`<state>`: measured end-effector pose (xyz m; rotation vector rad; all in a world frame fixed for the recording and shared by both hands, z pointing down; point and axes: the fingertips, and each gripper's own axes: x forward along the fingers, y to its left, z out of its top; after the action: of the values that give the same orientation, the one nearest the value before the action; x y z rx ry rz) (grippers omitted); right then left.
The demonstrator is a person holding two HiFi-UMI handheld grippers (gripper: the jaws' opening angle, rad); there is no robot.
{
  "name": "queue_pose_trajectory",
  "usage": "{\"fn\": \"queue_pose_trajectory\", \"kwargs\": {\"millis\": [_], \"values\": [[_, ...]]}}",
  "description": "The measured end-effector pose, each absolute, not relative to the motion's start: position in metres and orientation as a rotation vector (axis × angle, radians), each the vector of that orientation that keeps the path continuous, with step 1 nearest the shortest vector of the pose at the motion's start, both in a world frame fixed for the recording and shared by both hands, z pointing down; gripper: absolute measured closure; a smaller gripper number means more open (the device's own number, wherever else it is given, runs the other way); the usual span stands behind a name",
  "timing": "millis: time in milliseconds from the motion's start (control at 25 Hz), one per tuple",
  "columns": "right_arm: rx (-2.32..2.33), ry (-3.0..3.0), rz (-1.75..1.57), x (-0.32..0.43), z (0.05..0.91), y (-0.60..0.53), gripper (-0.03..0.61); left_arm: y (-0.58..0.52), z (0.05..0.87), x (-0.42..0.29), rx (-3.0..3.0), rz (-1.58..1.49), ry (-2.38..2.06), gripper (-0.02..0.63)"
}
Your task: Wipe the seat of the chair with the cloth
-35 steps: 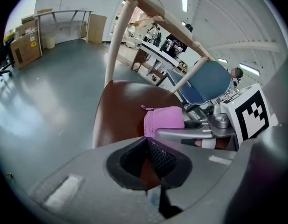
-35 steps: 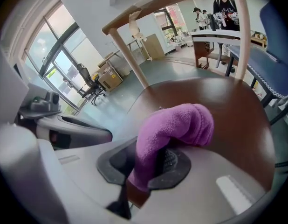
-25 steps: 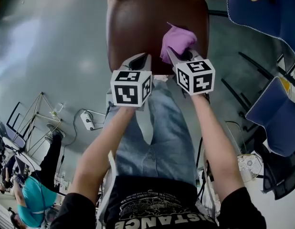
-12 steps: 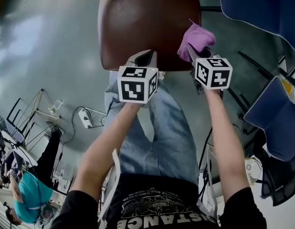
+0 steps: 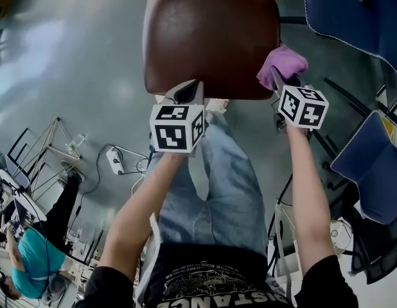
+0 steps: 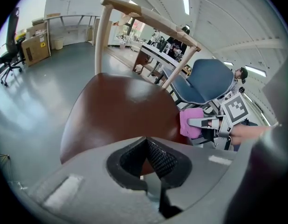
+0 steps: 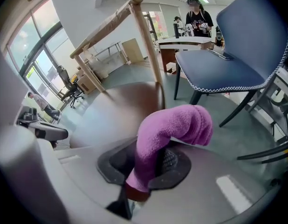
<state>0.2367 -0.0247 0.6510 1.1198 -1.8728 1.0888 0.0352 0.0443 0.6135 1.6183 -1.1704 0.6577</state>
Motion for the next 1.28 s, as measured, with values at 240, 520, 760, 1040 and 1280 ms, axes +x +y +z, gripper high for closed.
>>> {"fn": "queue_pose_trajectory", "kwargs": {"millis": [240, 520, 760, 1040, 1280], "values": [[1.062, -2.013, 1.024, 0.178, 0.619, -0.019, 0.514, 0.063, 0.611, 0.008, 1.607, 0.659, -1.177, 0.615], [0.899, -2.130, 1.019, 0.066, 0.603, 0.017, 0.514, 0.080, 0.611, -0.038, 1.603, 0.664, -1.180, 0.615], [0.806, -2.179, 1.055, -0.033, 0.602, 0.047, 0.514, 0.092, 0.610, -0.087, 1.592, 0.667, -1.196, 0.615], [0.717, -2.187, 1.065, -0.111, 0.615, 0.071, 0.514, 0.104, 0.614, -0.139, 1.571, 0.672, -1.210, 0.615], [0.711, -2.154, 1.047, -0.120, 0.635, 0.078, 0.514, 0.104, 0.622, -0.150, 1.580, 0.690, -1.193, 0.615]]}}
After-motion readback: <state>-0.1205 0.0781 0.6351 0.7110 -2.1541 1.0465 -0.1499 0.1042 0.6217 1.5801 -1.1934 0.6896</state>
